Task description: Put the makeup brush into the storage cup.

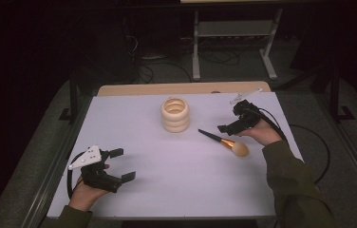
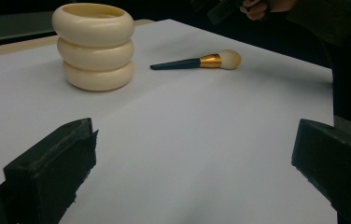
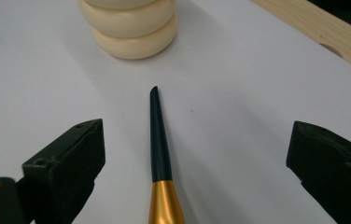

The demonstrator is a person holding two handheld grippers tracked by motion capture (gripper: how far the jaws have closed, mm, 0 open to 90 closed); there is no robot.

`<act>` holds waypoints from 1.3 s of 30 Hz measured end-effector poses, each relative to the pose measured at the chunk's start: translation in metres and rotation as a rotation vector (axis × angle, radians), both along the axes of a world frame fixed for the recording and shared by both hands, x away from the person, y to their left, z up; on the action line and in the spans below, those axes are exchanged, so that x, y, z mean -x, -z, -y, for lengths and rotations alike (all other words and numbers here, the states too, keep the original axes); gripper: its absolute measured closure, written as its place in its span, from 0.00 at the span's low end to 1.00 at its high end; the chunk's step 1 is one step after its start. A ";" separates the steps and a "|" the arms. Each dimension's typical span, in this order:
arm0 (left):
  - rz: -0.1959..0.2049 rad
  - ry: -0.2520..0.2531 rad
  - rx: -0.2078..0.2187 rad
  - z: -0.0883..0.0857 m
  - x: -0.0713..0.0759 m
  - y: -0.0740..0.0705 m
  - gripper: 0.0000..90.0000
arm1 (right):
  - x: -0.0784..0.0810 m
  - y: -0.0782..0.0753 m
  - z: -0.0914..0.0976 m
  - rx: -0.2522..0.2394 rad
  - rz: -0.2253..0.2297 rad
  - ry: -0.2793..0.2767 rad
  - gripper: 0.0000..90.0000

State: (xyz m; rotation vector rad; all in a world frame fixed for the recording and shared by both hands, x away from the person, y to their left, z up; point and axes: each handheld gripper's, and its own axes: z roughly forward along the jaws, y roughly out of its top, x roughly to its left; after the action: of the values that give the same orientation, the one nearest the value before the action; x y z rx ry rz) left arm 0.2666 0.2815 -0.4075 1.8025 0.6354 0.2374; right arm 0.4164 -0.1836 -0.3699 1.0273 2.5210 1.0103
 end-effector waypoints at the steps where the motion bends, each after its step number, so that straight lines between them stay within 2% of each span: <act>1: 0.000 0.000 0.000 0.000 0.000 0.000 0.00 | 0.000 0.000 0.000 0.006 -0.004 0.004 0.05; 5: 0.000 0.000 0.000 0.000 0.000 0.000 0.00 | -0.002 0.002 0.000 0.018 -0.018 0.004 0.05; 13: 0.001 0.000 -0.001 0.000 0.000 0.000 0.00 | -0.006 0.004 -0.001 0.066 -0.104 -0.033 0.07; 18: 0.000 0.000 0.000 0.000 0.000 0.000 0.00 | -0.009 0.005 -0.003 0.088 -0.120 -0.037 0.08; 21: -0.001 -0.001 0.001 0.000 0.000 0.000 0.00 | -0.011 0.006 -0.003 0.096 -0.138 -0.049 0.13; 28: 0.001 0.001 -0.003 0.000 0.000 0.000 0.00 | -0.014 0.008 -0.004 0.125 -0.166 -0.062 0.14; 32: 0.002 0.001 -0.004 0.000 0.000 0.000 0.00 | -0.015 0.010 -0.006 0.161 -0.186 -0.080 0.15; 39: 0.001 0.003 -0.004 0.000 0.000 0.000 0.00 | -0.017 0.011 -0.008 0.182 -0.217 -0.102 0.18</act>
State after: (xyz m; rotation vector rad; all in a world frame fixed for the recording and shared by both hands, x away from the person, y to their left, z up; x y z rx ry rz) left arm 0.2662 0.2815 -0.4072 1.8065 0.6317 0.2381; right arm 0.4331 -0.1760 -0.3808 1.0126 2.8045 0.7105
